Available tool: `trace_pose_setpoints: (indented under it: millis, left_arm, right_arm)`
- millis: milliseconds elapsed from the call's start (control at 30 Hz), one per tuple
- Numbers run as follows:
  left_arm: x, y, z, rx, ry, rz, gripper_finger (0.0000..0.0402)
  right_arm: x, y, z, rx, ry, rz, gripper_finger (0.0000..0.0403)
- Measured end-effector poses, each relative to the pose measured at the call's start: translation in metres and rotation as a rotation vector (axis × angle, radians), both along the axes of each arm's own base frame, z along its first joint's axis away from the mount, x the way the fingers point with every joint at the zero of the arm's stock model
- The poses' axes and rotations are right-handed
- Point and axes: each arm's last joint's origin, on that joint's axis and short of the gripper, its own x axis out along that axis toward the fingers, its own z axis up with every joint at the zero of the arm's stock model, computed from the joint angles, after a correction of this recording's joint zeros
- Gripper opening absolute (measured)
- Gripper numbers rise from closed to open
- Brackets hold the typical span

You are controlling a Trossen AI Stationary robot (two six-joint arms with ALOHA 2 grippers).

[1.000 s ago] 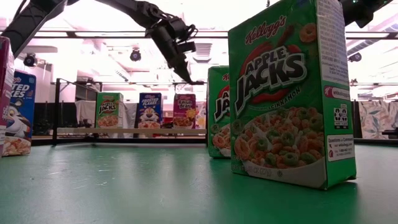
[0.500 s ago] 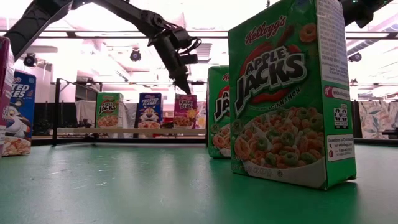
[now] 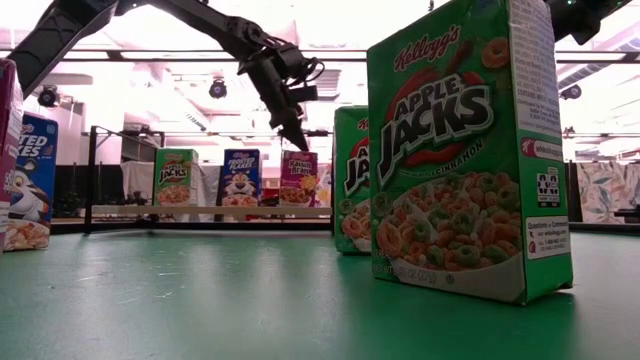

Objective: Stack cereal on shelf
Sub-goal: Put the top pink cereal box on the shelf

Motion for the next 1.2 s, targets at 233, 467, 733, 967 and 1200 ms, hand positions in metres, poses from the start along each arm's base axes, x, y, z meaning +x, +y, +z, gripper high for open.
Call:
trace_pose_setpoints:
  millis: [233, 467, 733, 967, 1200]
  left_arm:
    - [-0.003, -0.002, 0.007, 0.002, -0.018, 0.015, 0.0008]
    - [-0.001, 0.002, 0.017, 0.06, -0.094, 0.036, 0.0008]
    - [0.004, 0.015, 0.004, 0.08, -0.096, 0.078, 0.0003]
    - [0.004, 0.015, 0.002, 0.074, -0.093, 0.079, 0.0]
    - [0.006, 0.018, -0.009, 0.05, -0.062, 0.08, 0.0]
  right_arm:
    - [0.0, 0.0, 0.0, 0.0, 0.0, 0.0, 0.0009]
    - [0.0, 0.0, 0.0, -0.001, -0.001, 0.0, 0.0009]
    - [0.0, 0.0, 0.001, -0.01, -0.004, 0.003, 0.0009]
    - [0.0, 0.0, 0.0, -0.012, -0.003, 0.004, 0.0009]
    - [0.0, 0.0, 0.0, -0.012, -0.002, 0.004, 0.0009]
